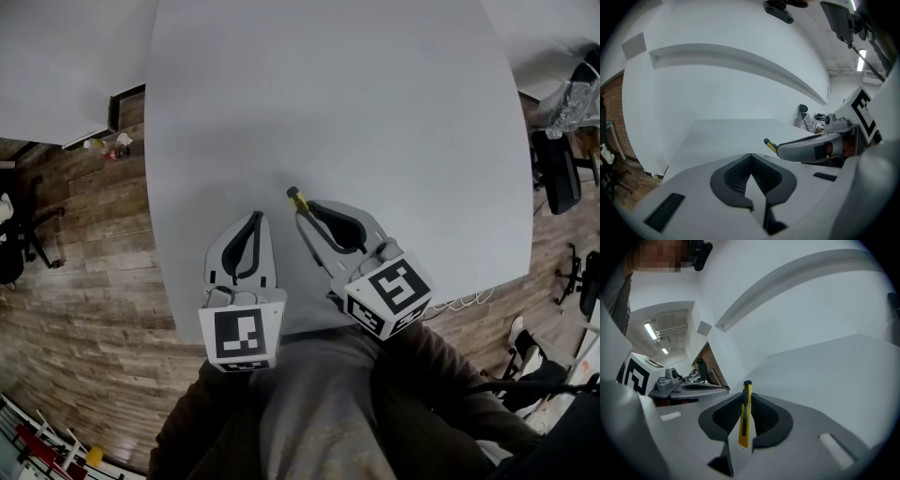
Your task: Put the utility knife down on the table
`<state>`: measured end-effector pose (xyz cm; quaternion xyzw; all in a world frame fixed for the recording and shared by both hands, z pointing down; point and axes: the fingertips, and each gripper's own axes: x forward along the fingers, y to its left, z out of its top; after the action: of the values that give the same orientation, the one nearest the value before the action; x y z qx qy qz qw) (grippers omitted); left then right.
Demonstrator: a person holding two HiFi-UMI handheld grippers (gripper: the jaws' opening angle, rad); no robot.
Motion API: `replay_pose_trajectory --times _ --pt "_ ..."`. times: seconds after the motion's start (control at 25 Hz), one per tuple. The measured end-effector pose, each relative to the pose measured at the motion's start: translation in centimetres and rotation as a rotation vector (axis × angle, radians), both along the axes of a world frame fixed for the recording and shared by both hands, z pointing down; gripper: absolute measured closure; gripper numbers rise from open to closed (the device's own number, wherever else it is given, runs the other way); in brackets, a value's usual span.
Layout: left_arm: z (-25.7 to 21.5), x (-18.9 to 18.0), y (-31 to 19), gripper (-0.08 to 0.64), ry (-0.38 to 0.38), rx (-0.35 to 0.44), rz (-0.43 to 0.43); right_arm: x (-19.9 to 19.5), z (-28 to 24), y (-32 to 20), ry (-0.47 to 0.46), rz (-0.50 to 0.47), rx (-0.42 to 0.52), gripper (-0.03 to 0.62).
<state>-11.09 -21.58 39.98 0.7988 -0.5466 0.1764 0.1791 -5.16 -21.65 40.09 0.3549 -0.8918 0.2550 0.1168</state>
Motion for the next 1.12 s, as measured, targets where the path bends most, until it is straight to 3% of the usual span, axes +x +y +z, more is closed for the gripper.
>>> replay_pose_trajectory --times 1.12 --pt "4.1 -1.3 -0.2 0.557 0.053 -0.075 -0.014 -1.7 3.6 -0.2 0.032 -0.002 -0.078 0.532"
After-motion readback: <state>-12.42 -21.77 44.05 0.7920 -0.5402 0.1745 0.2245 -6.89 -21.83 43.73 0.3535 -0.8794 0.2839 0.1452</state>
